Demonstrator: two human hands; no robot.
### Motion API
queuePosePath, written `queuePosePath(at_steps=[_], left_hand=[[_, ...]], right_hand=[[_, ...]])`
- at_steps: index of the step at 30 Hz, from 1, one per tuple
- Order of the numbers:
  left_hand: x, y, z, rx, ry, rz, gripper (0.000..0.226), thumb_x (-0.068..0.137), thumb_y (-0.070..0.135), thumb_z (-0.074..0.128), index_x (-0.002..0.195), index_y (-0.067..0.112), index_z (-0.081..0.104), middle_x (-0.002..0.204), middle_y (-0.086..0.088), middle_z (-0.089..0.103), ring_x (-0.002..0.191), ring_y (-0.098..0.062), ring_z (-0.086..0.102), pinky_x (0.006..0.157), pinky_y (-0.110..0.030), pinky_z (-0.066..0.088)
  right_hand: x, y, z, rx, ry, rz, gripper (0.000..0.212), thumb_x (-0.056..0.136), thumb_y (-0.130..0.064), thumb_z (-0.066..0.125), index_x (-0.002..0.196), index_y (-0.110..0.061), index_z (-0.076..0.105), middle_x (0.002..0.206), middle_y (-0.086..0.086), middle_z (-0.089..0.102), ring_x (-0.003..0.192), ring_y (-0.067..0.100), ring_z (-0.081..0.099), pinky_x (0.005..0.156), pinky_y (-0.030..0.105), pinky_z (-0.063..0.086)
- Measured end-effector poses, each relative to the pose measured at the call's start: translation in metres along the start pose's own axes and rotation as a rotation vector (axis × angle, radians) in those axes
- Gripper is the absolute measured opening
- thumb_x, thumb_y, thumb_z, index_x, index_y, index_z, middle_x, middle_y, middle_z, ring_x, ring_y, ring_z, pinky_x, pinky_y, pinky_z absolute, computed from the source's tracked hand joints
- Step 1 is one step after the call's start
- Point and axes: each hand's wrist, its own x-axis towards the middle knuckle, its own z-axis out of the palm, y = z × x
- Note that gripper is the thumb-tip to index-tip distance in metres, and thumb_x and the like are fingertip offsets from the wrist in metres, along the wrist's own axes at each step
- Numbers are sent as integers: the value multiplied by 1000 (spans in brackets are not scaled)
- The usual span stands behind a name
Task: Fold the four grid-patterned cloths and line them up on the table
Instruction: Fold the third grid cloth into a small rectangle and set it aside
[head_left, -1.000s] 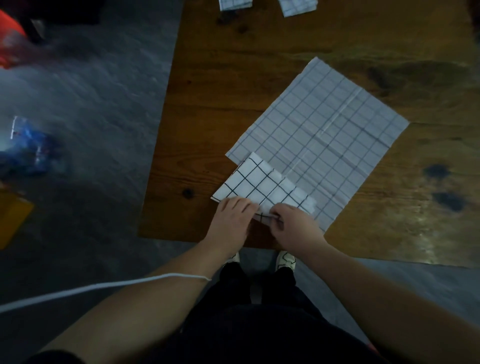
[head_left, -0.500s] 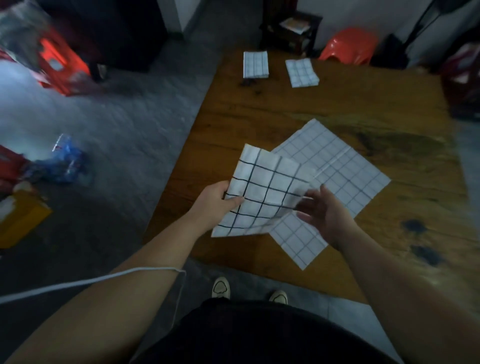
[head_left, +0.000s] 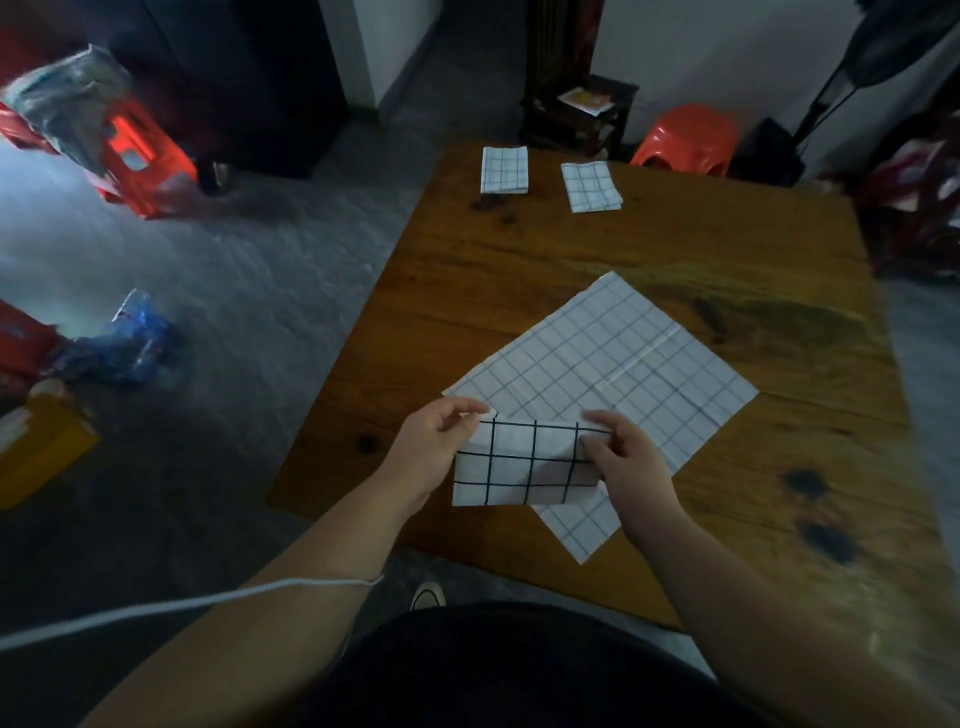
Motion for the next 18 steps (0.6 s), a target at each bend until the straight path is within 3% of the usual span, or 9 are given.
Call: queuePosePath(at_steps=[3,8,10,13,15,17,18], left_hand=[[0,-2,-3,181,-61,44,18,98,24,65,115,33,66,123,16,61,114,1,54,89,-21,43],[4,-9,-8,432,-25,31,30,95,25,69,123,32,60,133,7,57,125,-10,48,95,-28,41],[3,-11,-13,489,-19,18,32,96,27,68,126,31,58,125,10,58,112,-7,55,86,-24,45],[3,-12,-23,608,-3,19,18,97,28,66,114,32,62,111,12,60,91,-1,57,68,-14,40],[3,-16,-33,671,14,55,10,95,30,67,104,33,64,113,12,54,102,-4,51,84,-17,39],[4,-15,-46,676,8,103,8,95,29,68,101,32,65,123,14,47,119,-6,38,103,-27,28],[4,-14,-55,623,-4,110,8,95,29,67,102,31,65,128,16,46,123,-4,35,105,-27,25]], right_hand=[[1,-1,-7,-109,-31,-32,19,98,-17,62,112,-30,64,112,-7,63,101,9,59,74,21,47],[4,-1,-5,-307,-87,-55,26,97,-18,66,117,-32,58,99,-7,60,82,7,58,60,15,46],[8,0,2,-427,-114,-66,27,97,-20,65,119,-33,57,95,-11,58,78,5,56,57,13,41],[13,0,12,-631,-163,-176,22,98,-20,63,118,-28,62,101,-10,58,87,4,54,68,15,39],[14,-1,19,-750,-190,-257,15,97,-21,62,110,-27,64,101,-9,56,96,11,54,76,22,40],[12,-6,25,-819,-175,-305,14,94,-23,65,106,-29,64,102,-10,52,102,10,48,84,25,38],[11,-10,28,-802,-165,-321,14,93,-23,66,105,-30,64,103,-10,51,104,10,45,87,26,37]])
